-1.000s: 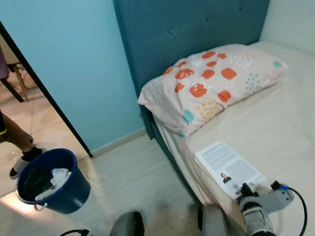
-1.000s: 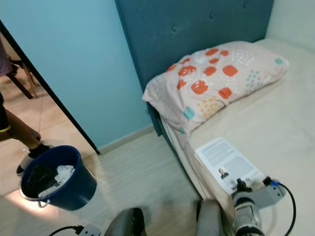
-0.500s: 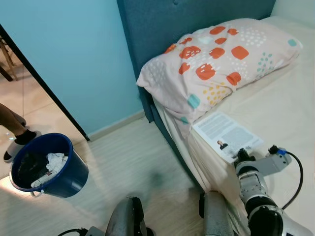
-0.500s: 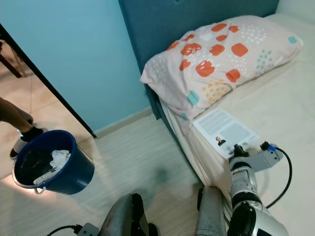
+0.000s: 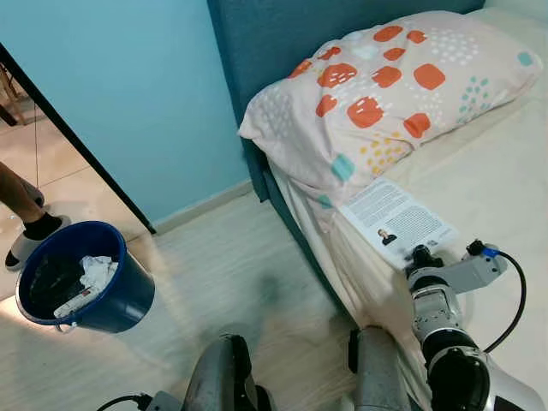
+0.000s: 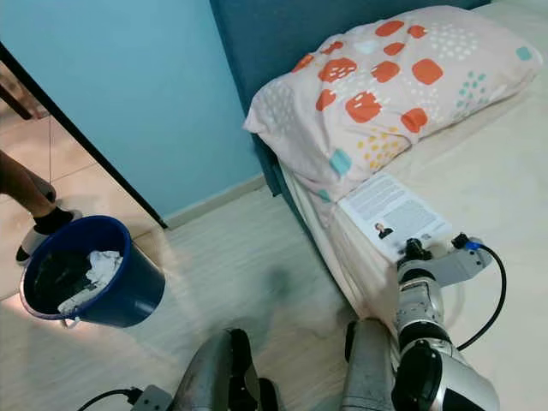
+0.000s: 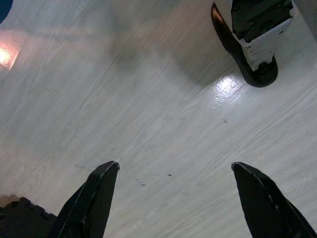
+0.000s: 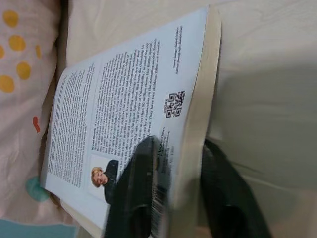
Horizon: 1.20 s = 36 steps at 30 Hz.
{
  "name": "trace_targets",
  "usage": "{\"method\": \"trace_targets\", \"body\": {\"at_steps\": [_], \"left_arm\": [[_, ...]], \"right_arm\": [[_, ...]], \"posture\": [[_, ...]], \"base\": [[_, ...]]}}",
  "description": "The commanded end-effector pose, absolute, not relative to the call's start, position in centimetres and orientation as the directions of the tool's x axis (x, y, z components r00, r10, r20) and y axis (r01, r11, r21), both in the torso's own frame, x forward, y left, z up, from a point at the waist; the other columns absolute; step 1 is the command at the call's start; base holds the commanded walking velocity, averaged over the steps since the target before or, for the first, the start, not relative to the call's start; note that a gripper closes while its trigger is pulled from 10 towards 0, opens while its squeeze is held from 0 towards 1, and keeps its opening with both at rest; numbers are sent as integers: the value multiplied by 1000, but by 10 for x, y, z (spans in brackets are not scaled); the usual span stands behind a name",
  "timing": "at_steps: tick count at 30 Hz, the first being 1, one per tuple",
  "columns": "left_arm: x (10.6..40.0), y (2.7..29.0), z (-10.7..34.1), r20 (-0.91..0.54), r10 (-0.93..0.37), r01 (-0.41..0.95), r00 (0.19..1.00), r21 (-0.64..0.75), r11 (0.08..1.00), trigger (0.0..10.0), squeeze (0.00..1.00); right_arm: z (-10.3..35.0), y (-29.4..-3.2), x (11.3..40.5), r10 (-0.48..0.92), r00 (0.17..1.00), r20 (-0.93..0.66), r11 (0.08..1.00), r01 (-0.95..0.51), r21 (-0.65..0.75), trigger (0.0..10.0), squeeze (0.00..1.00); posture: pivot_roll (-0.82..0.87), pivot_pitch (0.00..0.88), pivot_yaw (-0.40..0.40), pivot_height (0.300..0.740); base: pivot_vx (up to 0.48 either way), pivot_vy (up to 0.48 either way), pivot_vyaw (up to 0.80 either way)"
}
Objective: Clean up the room
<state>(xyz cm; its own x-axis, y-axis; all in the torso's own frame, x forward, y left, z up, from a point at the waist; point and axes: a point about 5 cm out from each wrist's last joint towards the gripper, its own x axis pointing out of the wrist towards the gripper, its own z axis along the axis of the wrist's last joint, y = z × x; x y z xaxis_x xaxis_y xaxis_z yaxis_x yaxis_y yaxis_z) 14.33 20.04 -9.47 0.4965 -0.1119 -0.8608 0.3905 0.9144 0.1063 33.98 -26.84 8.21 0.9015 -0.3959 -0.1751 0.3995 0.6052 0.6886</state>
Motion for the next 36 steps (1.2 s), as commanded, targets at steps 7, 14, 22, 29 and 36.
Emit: {"method": "trace_targets", "body": {"at_steps": [7, 14, 22, 29, 36], "left_arm": [[136, 191, -100, -892, -120, 417, 436, 82, 905, 10000, 0], [150, 183, -97, -883, -131, 420, 451, 80, 904, 10000, 0], [167, 168, -92, -873, -156, 416, 462, 58, 908, 10000, 0], [178, 160, -89, -872, -149, 382, 466, 47, 923, 10000, 0], [204, 174, -76, -828, 18, 209, 560, 163, 964, 10000, 0]], "right_arm": [[81, -271, 339, -436, 874, -216, 602, 461, 652, 10000, 1000], [83, -276, 338, -481, 849, -219, 602, 501, 622, 10000, 1000], [62, -285, 314, -548, 802, -238, 610, 578, 542, 10000, 1000], [31, -264, 293, -421, 871, -253, 819, 485, 306, 10000, 0], [-22, -216, 262, -214, 844, -492, 944, 308, 119, 10000, 0]], "posture": [[9, 281, 115, 596], [-35, 233, 96, 596], [-132, 137, 84, 596], [-187, 61, 94, 601], [-153, 20, 62, 626]], "base": [[0, 0, 0], [0, 0, 0], [0, 0, 0], [0, 0, 0], [-192, 0, 0]]}}
